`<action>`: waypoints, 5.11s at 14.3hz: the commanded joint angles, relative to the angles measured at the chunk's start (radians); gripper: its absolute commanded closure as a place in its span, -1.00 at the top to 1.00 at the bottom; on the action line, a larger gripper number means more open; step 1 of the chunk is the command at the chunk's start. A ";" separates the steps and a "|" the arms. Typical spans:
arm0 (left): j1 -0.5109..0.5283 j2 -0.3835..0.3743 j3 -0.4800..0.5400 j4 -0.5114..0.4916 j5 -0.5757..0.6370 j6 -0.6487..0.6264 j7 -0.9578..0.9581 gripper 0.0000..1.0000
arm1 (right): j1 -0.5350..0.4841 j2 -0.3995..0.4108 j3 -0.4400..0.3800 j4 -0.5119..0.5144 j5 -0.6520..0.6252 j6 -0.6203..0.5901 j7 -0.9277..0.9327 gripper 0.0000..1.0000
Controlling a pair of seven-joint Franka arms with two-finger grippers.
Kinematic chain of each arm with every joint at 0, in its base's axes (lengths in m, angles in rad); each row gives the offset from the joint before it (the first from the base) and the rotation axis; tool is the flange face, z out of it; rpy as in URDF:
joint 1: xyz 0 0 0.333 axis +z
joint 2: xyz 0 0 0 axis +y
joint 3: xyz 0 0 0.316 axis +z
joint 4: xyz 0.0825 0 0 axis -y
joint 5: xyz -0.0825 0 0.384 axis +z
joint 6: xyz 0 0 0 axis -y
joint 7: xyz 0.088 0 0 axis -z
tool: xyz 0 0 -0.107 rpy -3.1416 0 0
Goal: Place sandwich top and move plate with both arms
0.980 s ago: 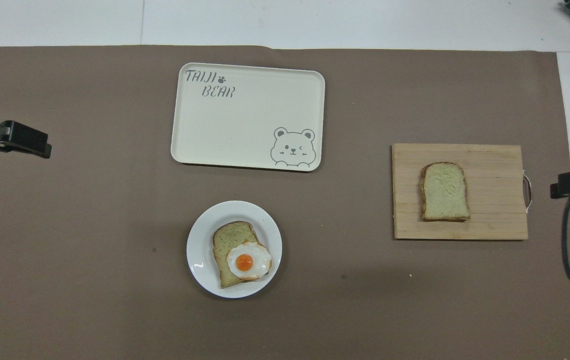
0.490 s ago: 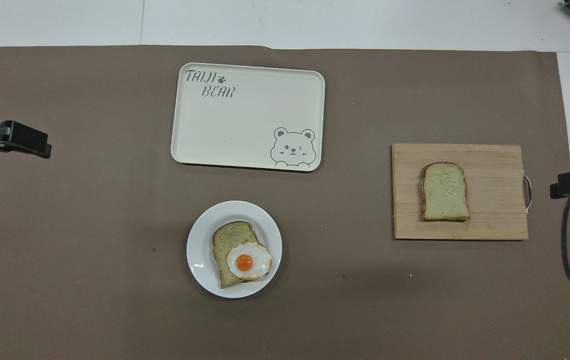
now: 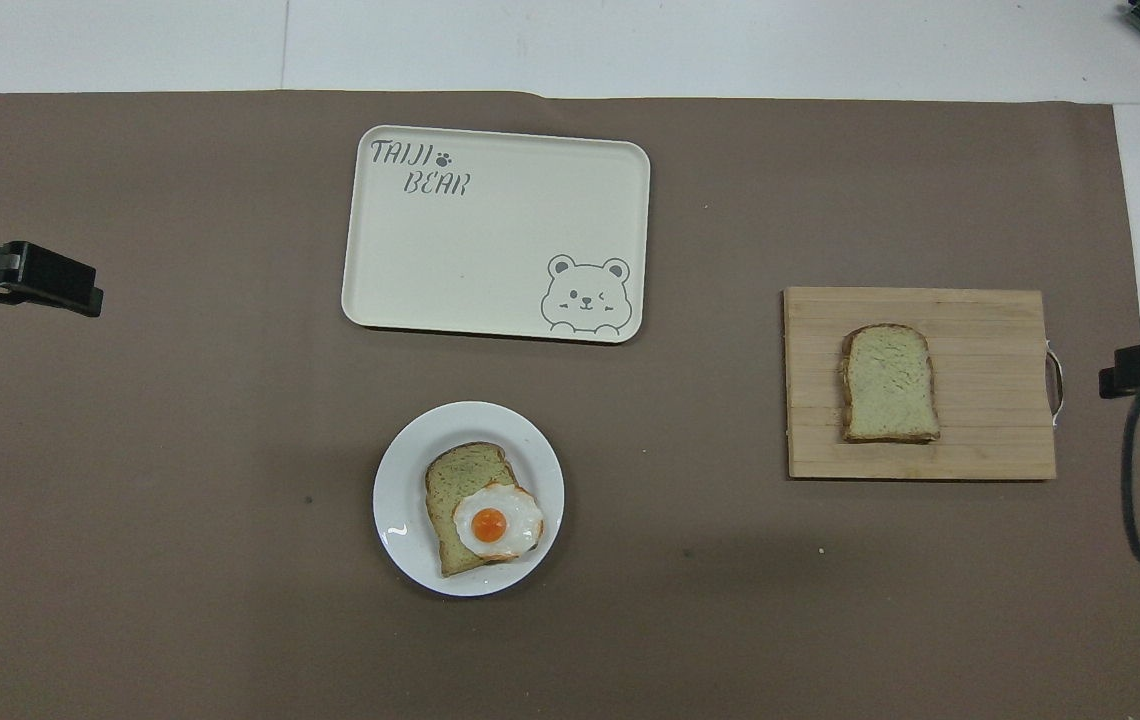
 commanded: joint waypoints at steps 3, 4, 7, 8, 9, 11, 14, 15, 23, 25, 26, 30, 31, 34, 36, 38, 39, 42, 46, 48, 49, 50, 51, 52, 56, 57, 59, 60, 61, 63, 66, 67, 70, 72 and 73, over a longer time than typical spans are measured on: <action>0.007 -0.012 -0.005 -0.016 0.009 0.005 -0.006 1.00 | -0.020 -0.025 0.007 -0.083 0.001 0.055 -0.022 1.00; 0.007 -0.013 -0.005 -0.016 0.009 0.005 -0.006 1.00 | -0.020 -0.030 0.006 -0.104 0.001 0.087 -0.024 1.00; 0.007 -0.012 -0.005 -0.016 0.009 0.005 -0.006 1.00 | -0.040 -0.030 0.007 -0.170 0.006 0.163 -0.024 1.00; 0.007 -0.012 -0.005 -0.016 0.009 0.005 -0.006 1.00 | -0.043 -0.030 0.006 -0.205 0.006 0.200 -0.024 1.00; 0.007 -0.012 -0.005 -0.016 0.009 0.005 -0.006 1.00 | -0.044 -0.025 0.006 -0.233 0.006 0.234 -0.024 1.00; 0.007 -0.012 -0.005 -0.016 0.009 0.005 -0.006 1.00 | -0.055 -0.007 0.006 -0.284 0.009 0.308 -0.024 1.00; 0.007 -0.012 -0.005 -0.016 0.009 0.005 -0.006 1.00 | -0.069 0.025 0.006 -0.344 0.012 0.397 -0.024 1.00; 0.007 -0.012 -0.005 -0.016 0.009 0.005 -0.006 1.00 | -0.069 0.039 0.007 -0.359 0.012 0.426 -0.022 1.00; 0.007 -0.012 -0.005 -0.016 0.009 0.005 -0.006 1.00 | -0.093 0.165 0.007 -0.454 0.159 0.644 -0.143 1.00; 0.007 -0.012 -0.005 -0.016 0.009 0.005 -0.006 1.00 | -0.101 0.197 0.007 -0.480 0.193 0.708 -0.233 1.00; 0.007 -0.012 -0.005 -0.016 0.009 0.005 -0.006 1.00 | -0.101 0.205 0.007 -0.485 0.193 0.723 -0.240 1.00; 0.007 -0.012 -0.005 -0.016 0.009 0.005 -0.006 1.00 | -0.101 0.259 0.007 -0.520 0.204 0.829 -0.327 1.00; 0.007 -0.012 -0.005 -0.016 0.009 0.005 -0.006 1.00 | -0.098 0.259 0.007 -0.535 0.217 0.852 -0.329 1.00; 0.009 -0.012 -0.005 -0.016 0.009 0.005 -0.006 1.00 | -0.096 0.273 0.007 -0.548 0.259 0.860 -0.335 1.00; 0.007 -0.012 -0.005 -0.016 0.009 0.005 -0.006 1.00 | -0.093 0.269 0.007 -0.559 0.259 0.860 -0.344 1.00; 0.007 -0.012 -0.005 -0.016 0.009 0.005 -0.006 1.00 | -0.093 0.273 0.007 -0.566 0.259 0.863 -0.344 0.97; 0.007 -0.012 -0.005 -0.016 0.009 0.005 -0.006 1.00 | -0.089 0.276 0.007 -0.571 0.259 0.874 -0.344 0.92; 0.007 -0.012 -0.005 -0.016 0.009 0.005 -0.006 1.00 | -0.087 0.282 0.007 -0.581 0.260 0.877 -0.343 0.61; 0.007 -0.012 -0.005 -0.016 0.009 0.005 -0.006 1.00 | -0.087 0.282 0.007 -0.582 0.260 0.874 -0.330 -1.00; 0.007 -0.012 -0.005 -0.016 0.009 0.007 -0.006 1.00 | -0.086 0.285 0.007 -0.580 0.260 0.872 -0.320 -1.00; 0.007 -0.012 -0.005 -0.016 0.009 0.005 -0.006 1.00 | -0.084 0.285 0.007 -0.580 0.259 0.872 -0.308 -1.00; 0.009 -0.012 -0.005 -0.016 0.009 0.005 -0.006 1.00 | -0.074 0.286 0.007 -0.579 0.260 0.871 -0.298 -1.00; 0.007 -0.012 -0.005 -0.016 0.009 0.005 -0.006 1.00 | -0.072 0.285 0.007 -0.579 0.260 0.871 -0.291 -1.00; 0.007 -0.013 -0.005 -0.016 0.009 0.005 -0.006 1.00 | -0.072 0.286 0.007 -0.577 0.260 0.869 -0.283 -1.00; 0.007 -0.012 -0.005 -0.010 0.009 0.011 -0.003 1.00 | -0.073 0.288 0.007 -0.568 0.259 0.862 -0.291 -1.00; 0.009 -0.022 0.001 -0.008 0.009 0.008 -0.004 1.00 | -0.073 0.285 0.007 -0.557 0.259 0.860 -0.292 -1.00; 0.018 -0.045 -0.001 -0.010 0.009 0.005 -0.006 1.00 | -0.073 0.274 0.007 -0.528 0.257 0.827 -0.294 -1.00; 0.016 -0.045 -0.002 -0.010 0.009 0.005 -0.004 1.00 | -0.073 0.265 0.007 -0.513 0.257 0.788 -0.295 -1.00; 0.016 -0.047 -0.004 -0.011 0.009 0.005 -0.004 1.00 | -0.077 0.251 0.007 -0.497 0.257 0.750 -0.297 -1.00; 0.013 -0.045 -0.007 -0.007 0.005 0.007 -0.003 1.00 | -0.080 0.216 0.007 -0.480 0.256 0.698 -0.297 -1.00; 0.012 -0.051 -0.008 -0.014 0.005 0.002 -0.001 1.00 | -0.074 0.165 0.009 -0.447 0.254 0.589 -0.294 -1.00; 0.009 -0.050 -0.008 -0.014 0.005 0.005 -0.004 1.00 | -0.073 0.150 0.010 -0.439 0.254 0.546 -0.289 -1.00; 0.003 -0.059 -0.014 -0.037 0.003 0.010 -0.009 1.00 | -0.058 0.119 0.030 -0.430 0.257 0.454 -0.291 -1.00; 0.002 -0.059 -0.017 -0.042 0.002 0.013 -0.009 1.00 | -0.006 0.113 0.041 -0.416 0.259 0.391 -0.272 -1.00; 0.001 -0.058 -0.019 -0.042 0.002 0.013 -0.011 1.00 | 0.029 0.113 0.041 -0.416 0.259 0.391 -0.248 -1.00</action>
